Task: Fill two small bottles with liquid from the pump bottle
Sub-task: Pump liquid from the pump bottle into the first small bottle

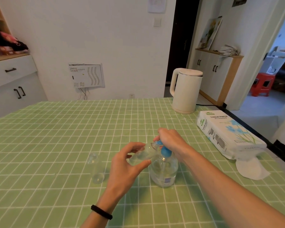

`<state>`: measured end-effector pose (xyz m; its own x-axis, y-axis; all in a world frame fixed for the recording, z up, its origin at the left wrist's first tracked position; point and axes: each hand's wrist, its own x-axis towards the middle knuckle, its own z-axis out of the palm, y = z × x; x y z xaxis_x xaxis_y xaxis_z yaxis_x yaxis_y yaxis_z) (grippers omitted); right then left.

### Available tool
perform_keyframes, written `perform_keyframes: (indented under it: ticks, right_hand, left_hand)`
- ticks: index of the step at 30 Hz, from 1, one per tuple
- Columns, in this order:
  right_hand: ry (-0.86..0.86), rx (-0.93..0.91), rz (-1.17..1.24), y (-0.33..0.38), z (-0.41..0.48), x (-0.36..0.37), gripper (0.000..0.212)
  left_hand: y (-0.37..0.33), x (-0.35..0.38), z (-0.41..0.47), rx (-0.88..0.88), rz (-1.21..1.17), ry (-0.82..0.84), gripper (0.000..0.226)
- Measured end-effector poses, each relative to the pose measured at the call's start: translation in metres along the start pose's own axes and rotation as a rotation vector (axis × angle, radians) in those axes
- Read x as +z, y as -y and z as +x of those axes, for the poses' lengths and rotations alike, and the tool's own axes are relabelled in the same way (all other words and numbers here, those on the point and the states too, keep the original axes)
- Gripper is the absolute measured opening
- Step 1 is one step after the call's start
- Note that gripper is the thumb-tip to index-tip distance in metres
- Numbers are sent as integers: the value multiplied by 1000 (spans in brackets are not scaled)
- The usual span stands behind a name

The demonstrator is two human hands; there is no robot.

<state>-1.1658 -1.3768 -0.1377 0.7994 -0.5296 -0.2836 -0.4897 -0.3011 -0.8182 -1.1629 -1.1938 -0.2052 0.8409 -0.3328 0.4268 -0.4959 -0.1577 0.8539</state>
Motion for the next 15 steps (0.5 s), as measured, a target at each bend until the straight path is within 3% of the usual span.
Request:
perform_keyframes:
  ticks: [15]
  right_hand:
    - [-24, -41, 24, -7, 4, 6, 40]
  left_hand:
    - [2, 2, 2, -5, -4, 13, 45]
